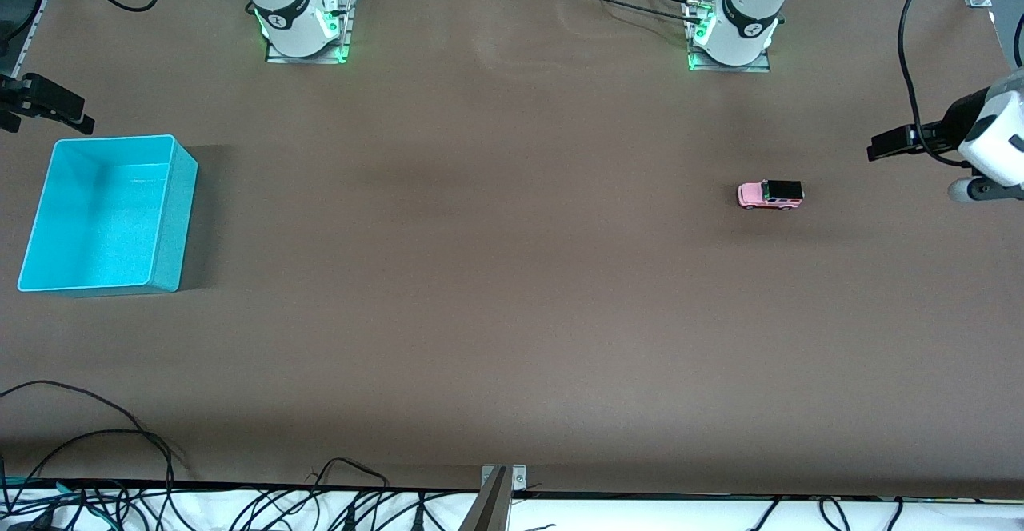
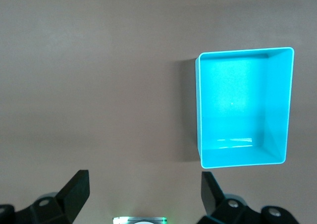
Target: Wind and store pink jeep toy
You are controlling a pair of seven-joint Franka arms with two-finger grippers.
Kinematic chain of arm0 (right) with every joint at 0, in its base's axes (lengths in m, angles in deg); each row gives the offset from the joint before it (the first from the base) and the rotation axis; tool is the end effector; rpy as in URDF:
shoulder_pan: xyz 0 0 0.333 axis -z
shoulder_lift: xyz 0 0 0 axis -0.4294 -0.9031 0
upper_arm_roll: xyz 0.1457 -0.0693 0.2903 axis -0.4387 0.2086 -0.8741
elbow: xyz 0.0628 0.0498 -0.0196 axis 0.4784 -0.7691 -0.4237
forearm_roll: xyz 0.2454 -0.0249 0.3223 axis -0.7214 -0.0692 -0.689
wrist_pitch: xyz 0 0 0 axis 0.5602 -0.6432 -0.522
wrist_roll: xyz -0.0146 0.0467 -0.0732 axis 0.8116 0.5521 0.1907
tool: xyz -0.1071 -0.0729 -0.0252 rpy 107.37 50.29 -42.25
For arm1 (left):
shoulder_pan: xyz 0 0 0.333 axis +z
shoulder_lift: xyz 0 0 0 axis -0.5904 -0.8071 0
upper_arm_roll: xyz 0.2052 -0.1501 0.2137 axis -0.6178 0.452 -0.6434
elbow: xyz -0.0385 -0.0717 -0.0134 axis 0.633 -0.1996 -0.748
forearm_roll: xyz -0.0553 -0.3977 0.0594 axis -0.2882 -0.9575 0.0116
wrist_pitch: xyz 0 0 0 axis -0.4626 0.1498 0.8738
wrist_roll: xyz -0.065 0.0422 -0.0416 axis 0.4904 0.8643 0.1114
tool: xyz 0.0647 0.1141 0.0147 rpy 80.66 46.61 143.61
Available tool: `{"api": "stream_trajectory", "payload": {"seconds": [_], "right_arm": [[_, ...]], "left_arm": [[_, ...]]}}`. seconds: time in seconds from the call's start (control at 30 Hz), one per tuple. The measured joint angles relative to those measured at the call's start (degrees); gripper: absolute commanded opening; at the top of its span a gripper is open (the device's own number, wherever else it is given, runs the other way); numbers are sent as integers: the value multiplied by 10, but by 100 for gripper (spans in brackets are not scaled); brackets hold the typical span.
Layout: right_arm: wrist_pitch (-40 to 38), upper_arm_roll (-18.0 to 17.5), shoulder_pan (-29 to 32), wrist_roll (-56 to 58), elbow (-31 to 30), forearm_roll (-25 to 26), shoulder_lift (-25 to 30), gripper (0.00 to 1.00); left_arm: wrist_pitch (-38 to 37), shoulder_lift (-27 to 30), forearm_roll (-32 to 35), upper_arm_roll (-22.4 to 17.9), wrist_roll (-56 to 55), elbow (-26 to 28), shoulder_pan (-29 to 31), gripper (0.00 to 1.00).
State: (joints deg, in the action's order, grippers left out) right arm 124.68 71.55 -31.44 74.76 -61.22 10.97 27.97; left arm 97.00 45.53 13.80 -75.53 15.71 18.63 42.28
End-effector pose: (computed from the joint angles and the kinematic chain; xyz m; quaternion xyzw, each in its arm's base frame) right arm 0.5593 -0.0479 0.6253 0.9994 -0.0057 -0.0340 0.0049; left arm 0.5609 0.0420 0.5346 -0.9891 -0.0581 0.1347 0.0088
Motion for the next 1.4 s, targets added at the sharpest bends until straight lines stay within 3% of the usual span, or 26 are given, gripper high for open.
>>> {"api": "stream_trajectory", "payload": {"seconds": [0.3, 0.63, 1.4], "right_arm": [[0, 0, 0, 0, 0, 0, 0, 100], [0, 0, 0, 0, 0, 0, 0, 100], [0, 0, 0, 0, 0, 0, 0, 100]], "left_arm": [[3, -30, 14, -1, 0, 0, 0, 100], [57, -46, 14, -5, 0, 17, 5, 100], [300, -54, 14, -5, 0, 207, 7, 100]]}}
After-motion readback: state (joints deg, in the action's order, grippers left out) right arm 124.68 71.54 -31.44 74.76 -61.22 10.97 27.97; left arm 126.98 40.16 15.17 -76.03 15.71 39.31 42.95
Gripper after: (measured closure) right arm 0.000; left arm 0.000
